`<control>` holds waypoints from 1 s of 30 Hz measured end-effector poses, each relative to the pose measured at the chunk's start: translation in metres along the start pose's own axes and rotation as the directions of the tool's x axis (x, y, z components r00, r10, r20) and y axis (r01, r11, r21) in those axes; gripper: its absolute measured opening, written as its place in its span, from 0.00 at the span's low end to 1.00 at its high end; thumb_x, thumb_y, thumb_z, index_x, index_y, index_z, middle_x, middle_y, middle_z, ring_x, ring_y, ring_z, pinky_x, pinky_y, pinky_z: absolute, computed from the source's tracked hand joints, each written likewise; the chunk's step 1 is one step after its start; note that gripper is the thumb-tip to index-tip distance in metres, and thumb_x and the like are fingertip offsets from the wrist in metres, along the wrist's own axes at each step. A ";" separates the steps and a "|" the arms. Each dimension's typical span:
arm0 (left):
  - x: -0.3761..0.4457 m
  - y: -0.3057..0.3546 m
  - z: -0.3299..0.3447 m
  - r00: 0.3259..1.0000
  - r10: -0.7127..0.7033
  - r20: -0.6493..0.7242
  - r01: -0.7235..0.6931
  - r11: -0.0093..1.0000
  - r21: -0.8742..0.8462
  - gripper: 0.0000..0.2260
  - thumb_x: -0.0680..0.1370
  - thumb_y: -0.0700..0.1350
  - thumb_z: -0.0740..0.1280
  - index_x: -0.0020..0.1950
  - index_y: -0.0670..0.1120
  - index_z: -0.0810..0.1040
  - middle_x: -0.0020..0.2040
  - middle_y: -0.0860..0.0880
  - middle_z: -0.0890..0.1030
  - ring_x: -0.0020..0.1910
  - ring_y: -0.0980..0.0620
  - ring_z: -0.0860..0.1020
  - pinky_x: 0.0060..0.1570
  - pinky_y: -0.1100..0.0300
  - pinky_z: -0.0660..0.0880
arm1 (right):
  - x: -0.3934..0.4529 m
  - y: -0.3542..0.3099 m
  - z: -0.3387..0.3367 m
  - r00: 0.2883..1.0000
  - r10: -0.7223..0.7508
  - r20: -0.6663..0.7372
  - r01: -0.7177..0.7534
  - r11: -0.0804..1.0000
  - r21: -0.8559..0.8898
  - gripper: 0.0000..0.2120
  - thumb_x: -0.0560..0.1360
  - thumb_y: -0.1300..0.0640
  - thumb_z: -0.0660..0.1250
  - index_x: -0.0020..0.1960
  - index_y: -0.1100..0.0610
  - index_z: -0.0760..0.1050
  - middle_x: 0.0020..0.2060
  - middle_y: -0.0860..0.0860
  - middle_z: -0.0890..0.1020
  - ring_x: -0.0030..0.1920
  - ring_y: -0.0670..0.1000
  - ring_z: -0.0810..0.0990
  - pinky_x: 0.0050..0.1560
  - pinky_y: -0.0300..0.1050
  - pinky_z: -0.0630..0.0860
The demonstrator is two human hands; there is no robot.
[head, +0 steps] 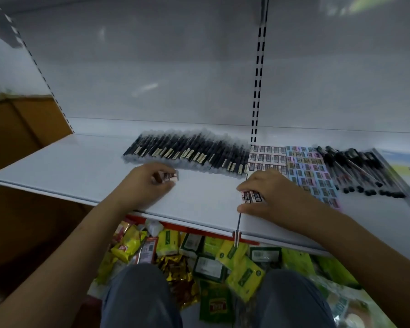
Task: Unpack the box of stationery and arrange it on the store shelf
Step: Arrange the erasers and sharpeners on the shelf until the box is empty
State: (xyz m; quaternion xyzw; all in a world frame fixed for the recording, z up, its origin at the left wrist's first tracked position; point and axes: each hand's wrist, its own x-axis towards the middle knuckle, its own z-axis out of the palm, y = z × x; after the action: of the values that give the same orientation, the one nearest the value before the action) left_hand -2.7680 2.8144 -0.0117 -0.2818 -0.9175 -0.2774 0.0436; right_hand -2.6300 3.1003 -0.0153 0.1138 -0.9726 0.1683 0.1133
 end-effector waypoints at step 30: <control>-0.006 0.027 0.004 0.968 0.157 0.194 -0.155 0.988 -0.024 0.18 0.75 0.47 0.74 0.63 0.55 0.78 0.64 0.57 0.77 0.59 0.62 0.77 0.63 0.61 0.74 | -0.003 -0.025 0.023 0.977 0.122 -0.175 -0.099 0.986 0.135 0.25 0.70 0.39 0.72 0.61 0.52 0.77 0.52 0.46 0.77 0.50 0.44 0.74 0.54 0.40 0.73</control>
State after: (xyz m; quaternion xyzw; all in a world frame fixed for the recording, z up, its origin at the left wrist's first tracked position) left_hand -2.7487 2.8319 -0.0032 -0.3790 -0.8911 -0.2482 -0.0265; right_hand -2.6249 3.0696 -0.0294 0.0506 -0.9504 0.2447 0.1850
